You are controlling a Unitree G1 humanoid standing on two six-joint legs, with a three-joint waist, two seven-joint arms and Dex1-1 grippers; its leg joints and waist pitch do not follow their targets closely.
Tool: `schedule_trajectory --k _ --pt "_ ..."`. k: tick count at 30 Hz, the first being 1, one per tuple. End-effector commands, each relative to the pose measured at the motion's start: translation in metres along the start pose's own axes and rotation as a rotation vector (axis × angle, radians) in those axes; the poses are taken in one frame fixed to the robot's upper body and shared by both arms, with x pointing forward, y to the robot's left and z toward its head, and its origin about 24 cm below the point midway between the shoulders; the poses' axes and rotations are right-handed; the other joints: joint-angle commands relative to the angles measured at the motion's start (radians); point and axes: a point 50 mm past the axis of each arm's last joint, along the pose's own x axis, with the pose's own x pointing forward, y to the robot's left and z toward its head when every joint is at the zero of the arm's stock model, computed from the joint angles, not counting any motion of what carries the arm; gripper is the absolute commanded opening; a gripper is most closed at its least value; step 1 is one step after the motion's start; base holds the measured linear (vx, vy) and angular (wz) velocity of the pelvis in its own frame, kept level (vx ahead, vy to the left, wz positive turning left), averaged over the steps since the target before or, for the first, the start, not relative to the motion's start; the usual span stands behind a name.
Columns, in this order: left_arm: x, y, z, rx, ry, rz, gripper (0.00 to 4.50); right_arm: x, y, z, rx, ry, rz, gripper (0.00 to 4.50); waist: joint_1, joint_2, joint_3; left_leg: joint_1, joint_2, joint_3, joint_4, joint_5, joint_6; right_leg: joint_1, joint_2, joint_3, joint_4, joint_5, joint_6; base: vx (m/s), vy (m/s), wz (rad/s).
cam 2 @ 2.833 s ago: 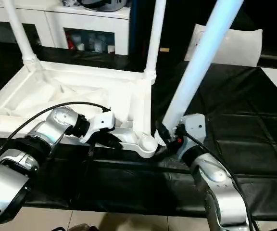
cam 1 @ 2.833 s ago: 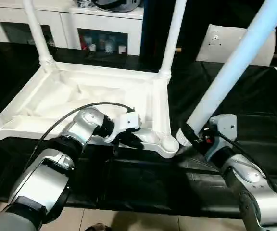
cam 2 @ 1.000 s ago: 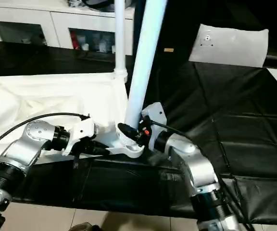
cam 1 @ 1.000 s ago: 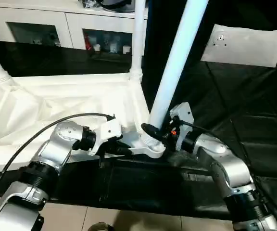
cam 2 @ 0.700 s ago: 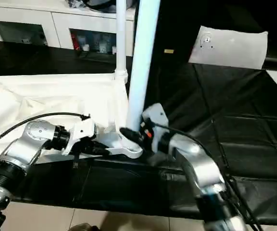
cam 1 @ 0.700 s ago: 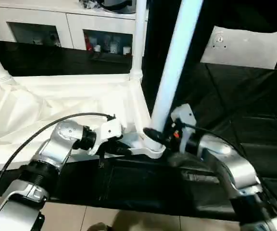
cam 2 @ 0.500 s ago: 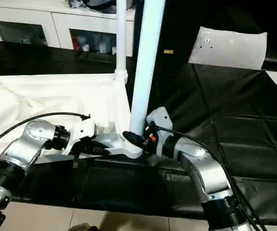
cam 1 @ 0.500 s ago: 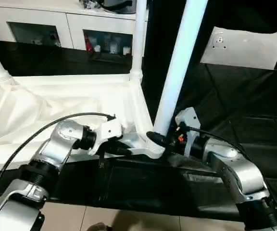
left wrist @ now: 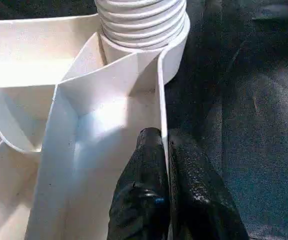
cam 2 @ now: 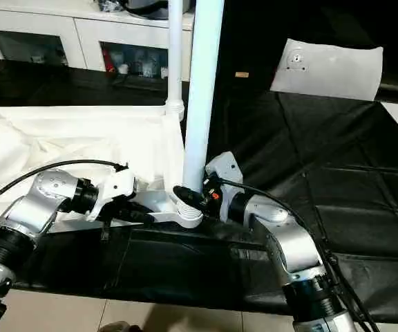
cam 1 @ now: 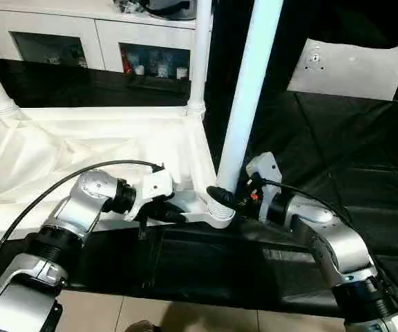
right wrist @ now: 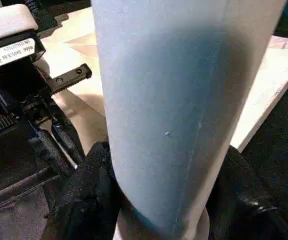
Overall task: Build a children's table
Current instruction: Insert table leg to table base
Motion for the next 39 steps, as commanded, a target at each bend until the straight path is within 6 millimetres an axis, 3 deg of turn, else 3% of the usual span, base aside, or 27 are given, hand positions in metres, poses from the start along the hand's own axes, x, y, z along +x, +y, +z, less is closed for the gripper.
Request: schedule_trajectory --k 1,6,8,11,13,15,17,18,20,21,25,31,32,34,35,36,38,39 --pt "0.005 -0.002 0.001 0.032 0.042 -0.06 0.0 0.002 -0.002 -0.011 0.026 0.052 -0.009 1.9 0.0 0.013 -0.051 0.037 0.078 -0.035 -0.078 -0.21 -0.034 0.007 -0.095 0.039 -0.074 -0.014 -0.239 0.0 0.0 0.0" --pt "0.005 -0.001 0.002 0.037 0.045 -0.048 0.0 0.001 -0.004 -0.014 0.111 0.013 -0.037 1.9 -0.001 0.015 -0.05 0.039 0.079 -0.036 -0.082 -0.241 -0.047 0.004 -0.096 0.041 -0.076 -0.033 -0.242 0.0 0.0 0.0" --pt "0.004 0.0 0.002 0.037 0.045 -0.042 0.0 0.0 -0.004 -0.016 0.137 0.001 -0.052 1.9 0.001 0.026 -0.05 0.04 0.079 -0.038 -0.083 -0.253 -0.057 0.003 -0.095 0.04 -0.076 -0.037 -0.24 0.0 0.0 0.0" --pt "0.004 0.001 0.001 0.037 0.045 -0.034 0.0 -0.005 -0.006 -0.021 0.178 -0.02 -0.089 1.9 0.001 0.021 -0.052 0.039 0.079 -0.037 -0.083 -0.251 -0.06 0.004 -0.094 0.04 -0.074 -0.008 -0.244 0.0 0.0 0.0" --pt "0.003 0.002 0.001 0.034 0.044 -0.025 0.0 -0.009 -0.007 -0.03 0.219 -0.027 -0.132 1.9 0.004 0.037 -0.052 0.041 0.078 -0.039 -0.085 -0.265 -0.068 0.003 -0.094 0.039 -0.073 0.01 -0.245 0.0 0.0 0.0" --pt "0.003 0.002 0.001 0.032 0.043 -0.024 0.0 -0.011 -0.007 -0.034 0.228 -0.024 -0.147 1.9 0.002 0.03 -0.051 0.04 0.077 -0.039 -0.087 -0.282 -0.07 0.004 -0.094 0.039 -0.076 -0.006 -0.245 0.0 0.0 0.0" --pt "0.003 0.002 0.0 0.031 0.042 -0.021 0.0 -0.014 -0.005 -0.042 0.241 -0.021 -0.175 1.9 0.004 0.034 -0.05 0.04 0.079 -0.039 -0.087 -0.3 -0.075 0.001 -0.097 0.041 -0.08 -0.04 -0.24 0.0 0.0 0.0" --pt "0.003 0.003 0.0 0.029 0.04 -0.015 0.0 -0.018 -0.005 -0.049 0.254 -0.03 -0.213 1.9 0.005 0.044 -0.05 0.041 0.078 -0.042 -0.088 -0.306 -0.079 0.001 -0.098 0.041 -0.08 -0.052 -0.236 0.0 0.0 0.0" --pt "0.004 0.005 0.001 0.028 0.037 -0.002 0.0 -0.022 -0.004 -0.055 0.264 -0.042 -0.245 1.9 0.005 0.038 -0.048 0.042 0.079 -0.041 -0.09 -0.33 -0.082 -0.002 -0.097 0.043 -0.085 -0.076 -0.231 0.0 0.0 0.0" --pt "0.004 0.005 0.001 0.028 0.037 0.002 0.0 -0.024 -0.003 -0.056 0.263 -0.044 -0.25 1.9 0.007 0.042 -0.048 0.041 0.078 -0.043 -0.091 -0.336 -0.083 -0.001 -0.097 0.042 -0.085 -0.087 -0.229 0.0 0.0 0.0" --pt "0.004 0.006 0.0 0.029 0.038 0.015 0.0 -0.029 0.001 -0.059 0.17 -0.019 -0.246 1.9 0.009 0.041 -0.043 0.044 0.08 -0.043 -0.093 -0.372 -0.088 -0.008 -0.1 0.046 -0.093 -0.16 -0.217 0.0 0.0 0.0" --pt "0.006 0.007 0.0 0.03 0.033 0.024 0.0 -0.029 0.0 -0.055 0.018 0.028 -0.218 1.9 0.018 0.04 -0.045 0.042 0.08 -0.041 -0.093 -0.327 -0.073 -0.005 -0.097 0.044 -0.089 -0.097 -0.207 0.0 0.0 0.0" --pt "0.006 0.007 0.0 0.031 0.033 0.024 0.0 -0.028 0.0 -0.053 0.007 0.03 -0.212 1.9 0.017 0.033 -0.043 0.04 0.079 -0.041 -0.093 -0.333 -0.07 -0.005 -0.098 0.045 -0.091 -0.131 -0.205 0.0 0.0 0.0" --pt "0.006 0.006 0.0 0.033 0.034 0.023 0.0 -0.025 -0.001 -0.05 -0.014 0.039 -0.189 1.9 0.015 0.036 -0.042 0.042 0.08 -0.042 -0.094 -0.351 -0.071 -0.008 -0.099 0.046 -0.095 -0.172 -0.201 0.0 0.0 0.0" --pt "0.006 0.006 0.0 0.034 0.035 0.022 0.0 -0.023 0.0 -0.049 -0.026 0.045 -0.171 1.9 0.013 0.024 -0.04 0.042 0.081 -0.041 -0.095 -0.357 -0.069 -0.008 -0.098 0.046 -0.098 -0.189 -0.199 0.0 0.0 0.0" --pt "0.006 0.006 0.0 0.036 0.035 0.021 0.0 -0.021 0.0 -0.047 -0.035 0.05 -0.157 1.9 0.015 0.03 -0.04 0.043 0.081 -0.042 -0.094 -0.361 -0.069 -0.009 -0.101 0.047 -0.098 -0.216 -0.195 0.0 0.0 0.0" --pt "0.006 0.005 0.0 0.04 0.037 0.018 0.0 -0.019 0.001 -0.047 -0.042 0.064 -0.124 1.9 0.014 0.016 -0.039 0.041 0.082 -0.041 -0.094 -0.354 -0.063 -0.01 -0.102 0.048 -0.102 -0.242 -0.187 0.0 0.0 0.0" --pt "0.006 0.004 0.0 0.047 0.041 0.012 0.0 -0.017 0.002 -0.048 -0.051 0.079 -0.093 1.9 0.014 0.016 -0.04 0.041 0.083 -0.041 -0.094 -0.345 -0.061 -0.011 -0.102 0.048 -0.101 -0.243 -0.185 0.0 0.0 0.0"
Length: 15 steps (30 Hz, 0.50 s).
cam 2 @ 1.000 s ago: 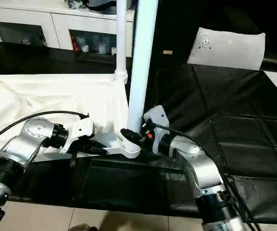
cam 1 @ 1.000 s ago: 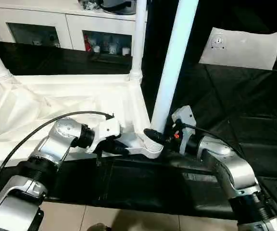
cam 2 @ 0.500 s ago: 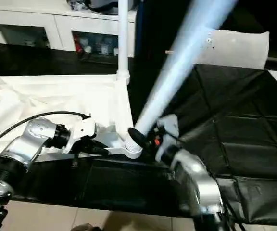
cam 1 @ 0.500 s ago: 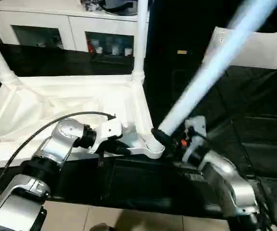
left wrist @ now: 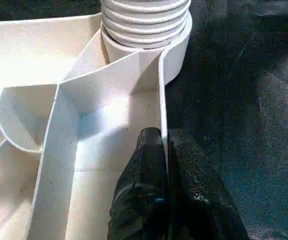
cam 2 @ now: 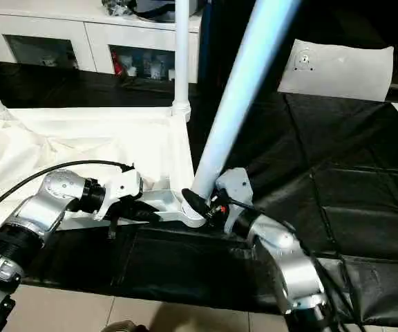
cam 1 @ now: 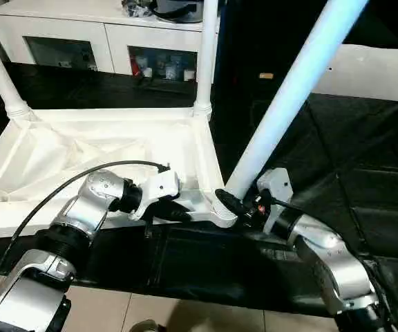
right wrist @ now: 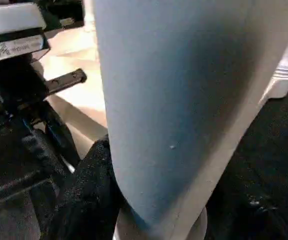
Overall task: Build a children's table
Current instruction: Insert table leg to table base
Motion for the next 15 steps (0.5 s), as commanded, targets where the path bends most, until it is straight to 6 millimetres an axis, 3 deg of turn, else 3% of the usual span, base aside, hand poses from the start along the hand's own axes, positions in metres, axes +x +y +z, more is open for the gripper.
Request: schedule_trajectory --k 1,3,5,6,8,10,11,13,15 --pt "-0.004 0.001 -0.001 0.03 0.052 -0.005 0.0 -0.006 -0.001 -0.03 0.027 0.168 0.021 1.9 -0.008 0.002 -0.04 0.036 0.084 -0.042 -0.092 -0.336 -0.06 -0.01 -0.1 0.047 -0.097 -0.228 -0.184 0.0 0.0 0.0" --pt "-0.004 0.0 -0.001 0.052 0.066 -0.026 0.0 -0.001 0.001 -0.032 0.011 0.192 0.095 1.9 -0.011 0.002 -0.039 0.036 0.083 -0.042 -0.092 -0.336 -0.06 -0.011 -0.098 0.047 -0.095 -0.205 -0.188 0.0 0.0 0.0" --pt "-0.004 0.0 0.0 0.068 0.077 -0.042 0.0 0.003 0.002 -0.032 0.008 0.199 0.143 1.9 -0.016 -0.006 -0.031 0.033 0.082 -0.042 -0.095 -0.352 -0.06 -0.015 -0.096 0.047 -0.096 -0.2 -0.188 0.0 0.0 0.0" --pt "-0.003 0.0 0.0 0.071 0.079 -0.045 0.0 0.003 0.002 -0.032 0.008 0.201 0.153 1.9 -0.019 -0.006 -0.032 0.034 0.082 -0.043 -0.095 -0.362 -0.061 -0.013 -0.097 0.047 -0.096 -0.213 -0.19 0.0 0.0 0.0" --pt "-0.003 0.002 0.003 0.082 0.085 -0.052 0.0 0.006 0.005 -0.031 0.006 0.215 0.241 1.9 -0.025 -0.013 -0.022 0.036 0.082 -0.044 -0.097 -0.395 -0.061 -0.02 -0.099 0.049 -0.104 -0.274 -0.185 0.0 0.0 0.0" --pt "-0.002 0.003 0.005 0.091 0.09 -0.056 0.0 0.007 0.009 -0.032 0.007 0.223 0.298 1.9 -0.027 -0.011 -0.023 0.038 0.083 -0.046 -0.097 -0.402 -0.062 -0.021 -0.1 0.05 -0.104 -0.295 -0.184 0.0 0.0 0.0" --pt "-0.002 0.004 0.005 0.095 0.093 -0.058 0.0 0.007 0.01 -0.032 0.004 0.227 0.325 1.9 -0.028 -0.017 -0.018 0.037 0.084 -0.045 -0.098 -0.405 -0.06 -0.023 -0.099 0.05 -0.107 -0.301 -0.181 0.0 0.0 0.0" --pt "-0.003 0.005 0.005 0.1 0.1 -0.06 0.0 0.006 0.013 -0.032 0.0 0.234 0.362 1.9 -0.026 -0.016 -0.017 0.039 0.085 -0.045 -0.099 -0.403 -0.06 -0.024 -0.1 0.051 -0.107 -0.295 -0.182 0.0 0.0 0.0" --pt "-0.005 0.007 0.004 0.102 0.118 -0.05 0.0 0.005 0.017 -0.032 0.001 0.235 0.411 1.9 -0.026 -0.022 -0.015 0.039 0.085 -0.043 -0.1 -0.392 -0.054 -0.024 -0.097 0.051 -0.107 -0.274 -0.183 0.0 0.0 0.0"
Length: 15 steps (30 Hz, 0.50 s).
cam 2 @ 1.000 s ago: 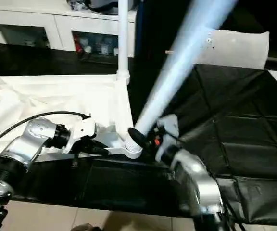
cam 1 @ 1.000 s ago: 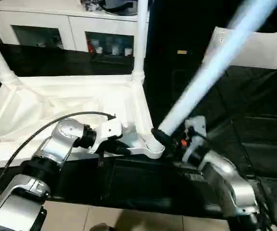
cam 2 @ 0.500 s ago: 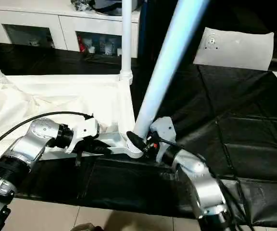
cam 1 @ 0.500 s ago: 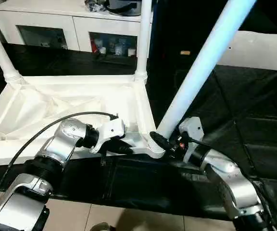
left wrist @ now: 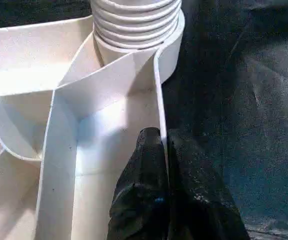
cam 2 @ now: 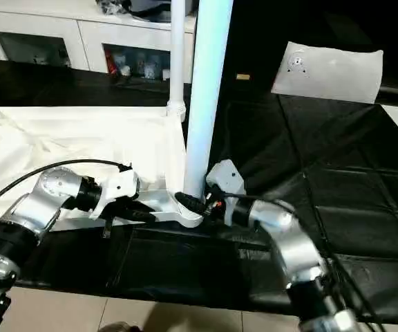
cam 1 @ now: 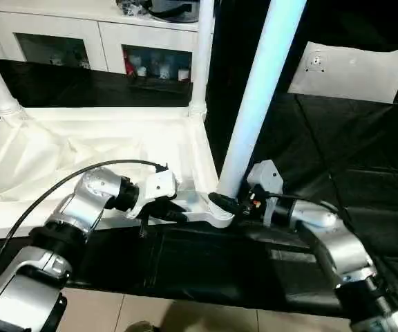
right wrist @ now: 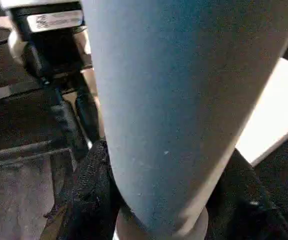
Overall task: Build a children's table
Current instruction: Insert table leg to table base
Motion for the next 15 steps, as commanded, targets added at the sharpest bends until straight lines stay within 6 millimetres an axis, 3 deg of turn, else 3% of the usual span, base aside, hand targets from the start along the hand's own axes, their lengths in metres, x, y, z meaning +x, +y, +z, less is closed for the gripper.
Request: schedule_trajectory --k 1,5,7,9,11,14,15 --pt "0.0 0.004 0.001 0.049 0.085 -0.009 0.0 0.009 0.031 -0.035 0.097 0.139 0.187 1.9 -0.007 0.01 -0.023 0.038 0.086 -0.043 -0.095 -0.371 -0.051 -0.019 -0.099 0.051 -0.102 -0.246 -0.188 0.0 0.0 0.0" --pt "-0.002 0.005 -0.002 0.047 0.1 -0.001 0.0 0.009 0.035 -0.036 0.096 0.137 0.208 1.9 -0.009 0.008 -0.026 0.034 0.087 -0.041 -0.097 -0.315 -0.037 -0.01 -0.097 0.046 -0.094 -0.14 -0.204 0.0 0.0 0.0" --pt "-0.003 0.005 -0.003 0.04 0.101 0.005 0.0 0.009 0.034 -0.037 0.096 0.134 0.204 1.9 -0.012 0.008 -0.029 0.032 0.086 -0.038 -0.094 -0.262 -0.017 -0.003 -0.094 0.043 -0.087 -0.039 -0.224 0.0 0.0 0.0" --pt "-0.004 0.005 -0.004 0.034 0.101 0.012 0.0 0.01 0.034 -0.037 0.096 0.131 0.193 1.9 -0.014 0.01 -0.028 0.034 0.086 -0.036 -0.094 -0.26 -0.009 -0.004 -0.094 0.042 -0.087 -0.019 -0.235 0.0 0.0 0.0" --pt "-0.006 0.004 -0.007 0.017 0.095 0.025 0.0 0.012 0.031 -0.036 0.098 0.119 0.156 1.9 -0.012 0.016 -0.025 0.037 0.087 -0.037 -0.096 -0.307 -0.022 -0.007 -0.098 0.045 -0.094 -0.09 -0.239 0.0 0.0 0.0" --pt "-0.009 0.001 -0.01 -0.004 0.087 0.044 0.0 0.013 0.029 -0.036 0.096 0.111 0.125 1.9 -0.015 0.012 -0.02 0.039 0.088 -0.039 -0.101 -0.368 -0.046 -0.011 -0.101 0.048 -0.104 -0.21 -0.224 0.0 0.0 0.0" --pt "-0.012 -0.001 -0.011 -0.027 0.075 0.062 0.0 0.014 0.028 -0.036 0.097 0.105 0.1 1.9 -0.015 0.019 -0.021 0.041 0.089 -0.042 -0.103 -0.383 -0.059 -0.013 -0.103 0.05 -0.104 -0.236 -0.219 0.0 0.0 0.0"
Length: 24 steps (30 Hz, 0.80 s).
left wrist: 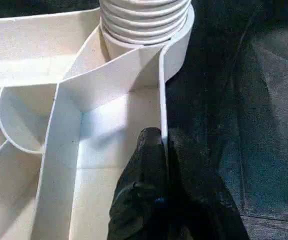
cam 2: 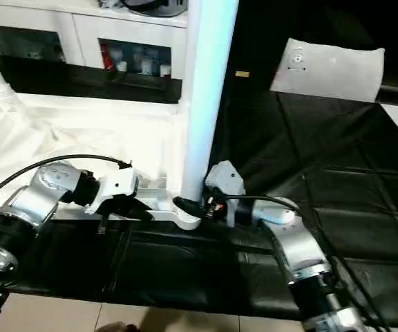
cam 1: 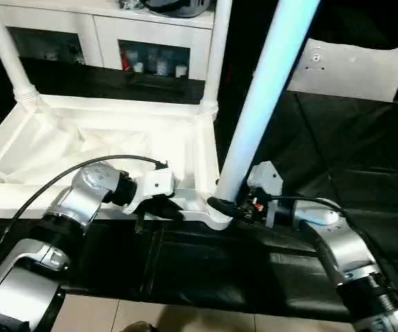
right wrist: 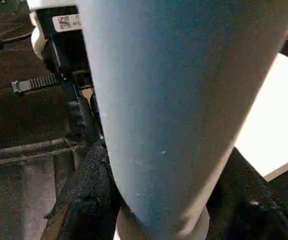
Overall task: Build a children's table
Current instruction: Insert table leg to table base
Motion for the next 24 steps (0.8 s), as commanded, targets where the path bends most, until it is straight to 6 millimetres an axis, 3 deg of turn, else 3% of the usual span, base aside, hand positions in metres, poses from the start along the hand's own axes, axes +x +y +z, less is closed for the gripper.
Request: schedule_trajectory --k 1,6,10,12,13,16,19,24 --pt "-0.003 -0.002 -0.01 -0.055 0.034 0.06 0.0 0.007 0.02 -0.037 0.108 0.138 0.058 1.9 -0.006 0.016 -0.022 0.032 0.09 -0.048 -0.09 -0.39 -0.059 -0.016 -0.102 0.049 -0.091 -0.25 -0.212 0.0 0.0 0.0" --pt "-0.009 -0.017 -0.015 -0.14 0.017 0.134 0.0 0.009 0.008 -0.037 0.121 0.111 -0.096 1.9 -0.019 0.023 -0.021 0.031 0.088 -0.049 -0.095 -0.401 -0.065 -0.02 -0.097 0.051 -0.091 -0.262 -0.214 0.0 0.0 0.0" --pt "0.007 -0.038 -0.002 -0.246 -0.054 0.205 0.0 0.017 -0.007 -0.036 0.175 0.078 -0.29 1.9 -0.043 0.022 -0.023 0.026 0.09 -0.052 -0.095 -0.391 -0.068 -0.018 -0.095 0.052 -0.087 -0.257 -0.236 0.0 0.0 0.0" --pt "0.014 -0.042 0.002 -0.263 -0.066 0.221 0.0 0.02 -0.01 -0.035 0.185 0.071 -0.335 1.9 -0.053 0.021 -0.024 0.024 0.084 -0.05 -0.094 -0.379 -0.063 -0.018 -0.086 0.049 -0.091 -0.255 -0.227 0.0 0.0 0.0" --pt "0.027 -0.044 0.01 -0.288 -0.091 0.251 0.0 0.025 -0.014 -0.033 0.213 0.056 -0.398 1.9 -0.06 0.017 -0.025 0.023 0.084 -0.046 -0.092 -0.365 -0.06 -0.019 -0.085 0.052 -0.09 -0.224 -0.231 0.0 0.0 0.0" --pt "0.04 -0.042 0.019 -0.31 -0.118 0.281 0.0 0.029 -0.018 -0.03 0.239 0.044 -0.448 1.9 -0.059 0.016 -0.027 0.024 0.082 -0.043 -0.085 -0.331 -0.044 -0.016 -0.085 0.053 -0.091 -0.187 -0.235 0.0 0.0 0.0" --pt "0.055 -0.036 0.031 -0.313 -0.107 0.339 0.0 0.037 -0.017 -0.028 0.238 0.04 -0.47 1.9 -0.049 0.01 -0.028 0.023 0.079 -0.039 -0.079 -0.302 -0.02 -0.014 -0.085 0.053 -0.097 -0.21 -0.212 0.0 0.0 0.0" --pt "0.054 -0.034 0.031 -0.313 -0.078 0.365 0.0 0.039 -0.014 -0.028 0.246 0.037 -0.463 1.9 -0.045 0.012 -0.032 0.021 0.08 -0.042 -0.082 -0.291 -0.023 -0.011 -0.082 0.05 -0.093 -0.189 -0.196 0.0 0.0 0.0"
